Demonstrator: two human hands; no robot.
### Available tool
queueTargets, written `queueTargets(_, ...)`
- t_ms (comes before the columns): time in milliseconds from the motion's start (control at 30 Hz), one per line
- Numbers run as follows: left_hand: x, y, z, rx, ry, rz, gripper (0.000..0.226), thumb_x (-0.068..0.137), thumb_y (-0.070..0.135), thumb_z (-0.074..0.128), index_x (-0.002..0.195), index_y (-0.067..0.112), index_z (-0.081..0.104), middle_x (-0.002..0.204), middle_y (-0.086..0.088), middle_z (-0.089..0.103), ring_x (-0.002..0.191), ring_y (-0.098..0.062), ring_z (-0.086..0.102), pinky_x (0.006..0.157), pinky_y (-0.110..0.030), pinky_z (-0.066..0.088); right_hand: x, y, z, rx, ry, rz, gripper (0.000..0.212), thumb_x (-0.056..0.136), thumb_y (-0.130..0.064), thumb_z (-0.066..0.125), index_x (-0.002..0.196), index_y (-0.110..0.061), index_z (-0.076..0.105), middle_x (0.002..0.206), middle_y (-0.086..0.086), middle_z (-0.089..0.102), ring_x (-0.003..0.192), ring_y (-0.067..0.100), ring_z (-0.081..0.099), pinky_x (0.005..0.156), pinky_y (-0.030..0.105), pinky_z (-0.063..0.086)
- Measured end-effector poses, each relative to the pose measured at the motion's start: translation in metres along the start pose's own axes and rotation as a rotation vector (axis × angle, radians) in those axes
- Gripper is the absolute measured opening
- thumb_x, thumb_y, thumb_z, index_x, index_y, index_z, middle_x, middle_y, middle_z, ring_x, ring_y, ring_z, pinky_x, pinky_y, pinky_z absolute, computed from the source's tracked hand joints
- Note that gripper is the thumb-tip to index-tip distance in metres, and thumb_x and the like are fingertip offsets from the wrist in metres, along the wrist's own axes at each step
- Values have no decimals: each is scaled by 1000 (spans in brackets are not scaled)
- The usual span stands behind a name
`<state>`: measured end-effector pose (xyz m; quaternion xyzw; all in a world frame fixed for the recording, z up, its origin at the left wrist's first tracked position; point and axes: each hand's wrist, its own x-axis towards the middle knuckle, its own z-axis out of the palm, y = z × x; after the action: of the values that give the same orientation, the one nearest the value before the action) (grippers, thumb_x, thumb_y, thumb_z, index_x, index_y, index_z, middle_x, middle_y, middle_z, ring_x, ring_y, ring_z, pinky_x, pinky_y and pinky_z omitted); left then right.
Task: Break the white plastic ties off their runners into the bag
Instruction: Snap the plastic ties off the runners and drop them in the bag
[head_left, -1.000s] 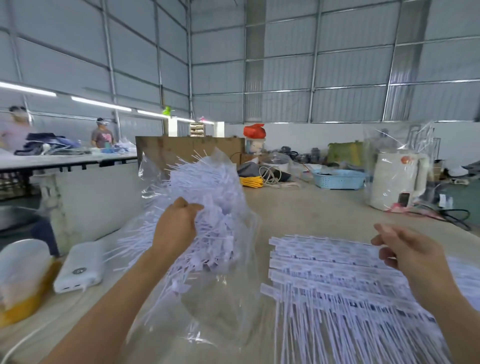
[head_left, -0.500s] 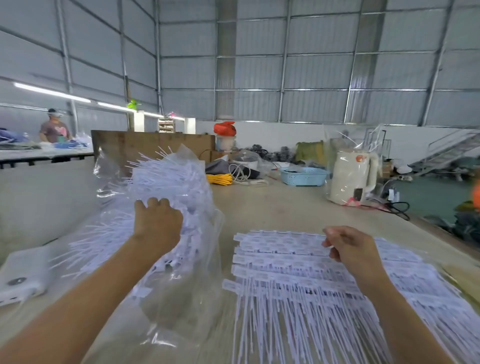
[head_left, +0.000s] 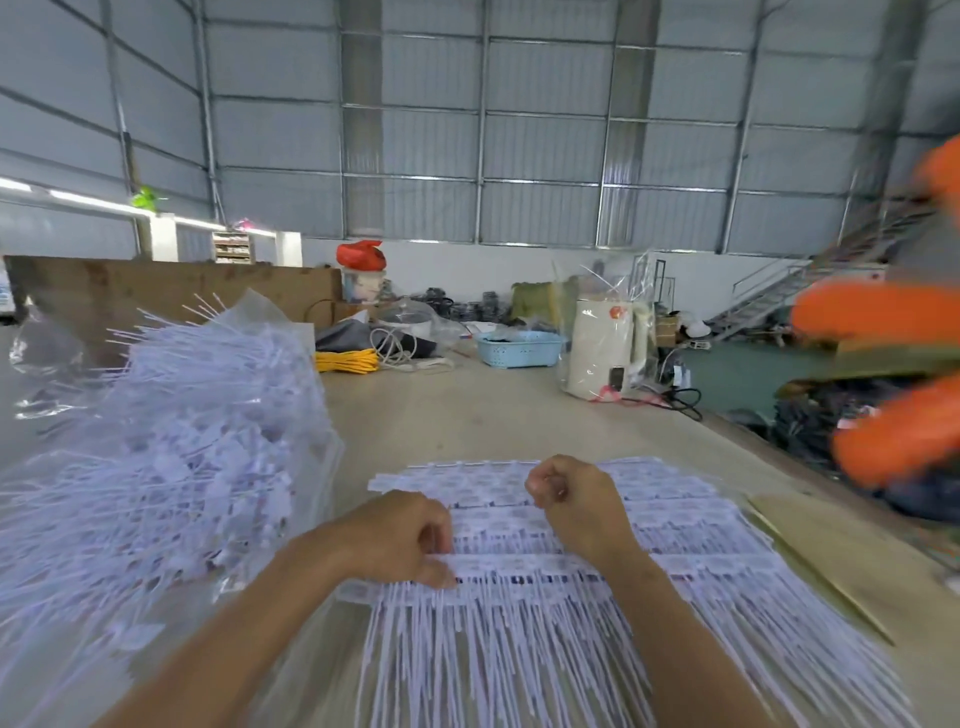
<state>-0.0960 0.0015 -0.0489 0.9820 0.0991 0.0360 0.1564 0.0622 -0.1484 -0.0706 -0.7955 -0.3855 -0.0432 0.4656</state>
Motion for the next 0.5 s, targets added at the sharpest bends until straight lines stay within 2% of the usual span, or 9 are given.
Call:
queueTargets(67,-2,1,1,-85,94,47,23,77,24,75,73,27,53,72,15,50,61,3,46,61,-14,38,-5,-9,4,-72,-45,-60,11,92,-24,57,81,-21,61,61,-12,48,65,11,46,69,30,44)
queueTargets(167,-5,5,-2,-311,302,96,25,73,9,73,64,25,57,69,8,58,61,-5,50,65,-29,46,-13,-29,8,-118,-171,-201,19,89,-38,59,85,-23,69,71,-11,62,68,6,53,70,26,44)
queueTargets(200,-5,5,-4,-376,374,103,28,72,5,74,61,25,58,64,8,59,58,-6,50,61,-29,46,-16,-34,9,-92,-246,-226,20,88,-39,61,85,-22,70,70,-13,62,65,2,53,66,22,44)
queueTargets(300,-2,3,-7,-515,583,81,28,75,6,76,60,24,61,55,11,59,50,-3,49,53,-19,43,-22,-43,12,39,-421,-233,17,81,-27,73,79,-10,73,55,-13,55,50,-3,48,55,12,37)
queueTargets(367,1,0,-6,-598,684,24,17,80,14,74,67,19,64,62,7,61,53,-9,53,55,-23,47,-21,-44,9,24,-391,-239,15,80,-21,74,77,-7,73,52,-13,54,48,-2,48,56,15,38)
queueTargets(433,3,-8,-2,-492,667,-18,22,85,26,70,67,16,63,64,3,61,57,-12,54,61,-29,48,-20,-43,5,44,-358,-235,16,81,-22,73,77,-7,73,60,-4,61,55,3,54,62,27,46)
queueTargets(500,2,-15,3,-263,535,-47,36,85,42,65,57,21,58,59,3,60,57,-13,55,63,-32,46,-23,-43,4,60,-430,-208,18,78,-26,75,79,-8,72,74,7,68,70,16,63,73,35,50)
